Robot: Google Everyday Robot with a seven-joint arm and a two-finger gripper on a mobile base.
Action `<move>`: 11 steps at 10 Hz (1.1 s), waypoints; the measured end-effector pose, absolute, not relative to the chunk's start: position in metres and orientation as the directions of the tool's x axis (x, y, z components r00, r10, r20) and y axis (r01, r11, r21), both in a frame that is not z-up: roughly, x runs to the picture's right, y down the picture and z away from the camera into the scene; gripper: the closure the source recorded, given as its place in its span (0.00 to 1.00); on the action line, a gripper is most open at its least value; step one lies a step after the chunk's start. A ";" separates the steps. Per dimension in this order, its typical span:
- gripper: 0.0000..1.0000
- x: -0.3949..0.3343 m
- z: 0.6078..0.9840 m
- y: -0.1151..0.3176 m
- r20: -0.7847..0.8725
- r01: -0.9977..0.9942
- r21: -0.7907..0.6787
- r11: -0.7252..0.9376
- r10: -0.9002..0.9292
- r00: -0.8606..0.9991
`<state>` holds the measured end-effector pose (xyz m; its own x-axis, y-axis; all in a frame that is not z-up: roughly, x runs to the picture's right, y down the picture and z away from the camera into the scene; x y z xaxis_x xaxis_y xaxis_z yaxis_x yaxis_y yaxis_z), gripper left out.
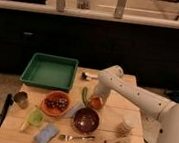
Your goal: Place apple in purple bowl
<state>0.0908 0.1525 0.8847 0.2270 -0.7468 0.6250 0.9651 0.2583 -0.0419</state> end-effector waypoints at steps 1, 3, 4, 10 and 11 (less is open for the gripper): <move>0.68 0.092 0.884 0.152 0.630 0.966 -0.049 0.254 -0.743 0.227; 0.86 0.096 0.881 0.150 0.636 0.967 -0.062 0.246 -0.737 0.228; 0.95 0.098 0.879 0.148 0.635 0.967 -0.065 0.246 -0.737 0.230; 1.00 0.122 0.862 0.120 0.606 0.954 -0.076 0.289 -0.747 0.274; 1.00 0.127 0.859 0.115 0.598 0.950 -0.078 0.302 -0.748 0.288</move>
<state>0.1274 0.1146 0.8587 0.2876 -0.7484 0.5977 0.9499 0.3024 -0.0784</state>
